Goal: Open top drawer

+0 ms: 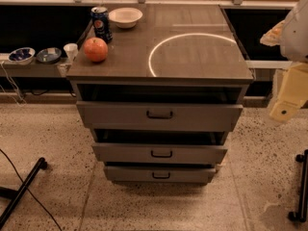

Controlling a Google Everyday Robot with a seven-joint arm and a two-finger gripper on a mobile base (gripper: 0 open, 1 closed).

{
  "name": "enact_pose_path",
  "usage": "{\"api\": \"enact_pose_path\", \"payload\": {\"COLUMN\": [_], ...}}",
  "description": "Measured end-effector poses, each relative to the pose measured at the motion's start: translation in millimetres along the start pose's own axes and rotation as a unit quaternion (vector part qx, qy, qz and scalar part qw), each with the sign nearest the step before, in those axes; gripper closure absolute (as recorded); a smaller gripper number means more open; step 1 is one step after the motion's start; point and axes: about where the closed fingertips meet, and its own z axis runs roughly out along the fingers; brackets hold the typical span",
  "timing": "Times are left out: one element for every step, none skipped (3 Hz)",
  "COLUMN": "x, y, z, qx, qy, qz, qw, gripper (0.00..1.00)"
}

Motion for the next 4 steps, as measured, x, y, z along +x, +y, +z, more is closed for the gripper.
{"api": "enact_pose_path", "payload": {"x": [0, -2, -4, -11], "y": [0, -4, 6, -2], "z": [0, 36, 101, 119], "qx": [0.000, -0.006, -0.024, -0.001], "qy": [0.000, 0.001, -0.015, -0.027], "qz": [0.000, -0.007, -0.021, -0.021], "qw": [1.0000, 1.0000, 0.9994, 0.9994], "gripper": [0.00, 0.00, 0.00, 0.00]}}
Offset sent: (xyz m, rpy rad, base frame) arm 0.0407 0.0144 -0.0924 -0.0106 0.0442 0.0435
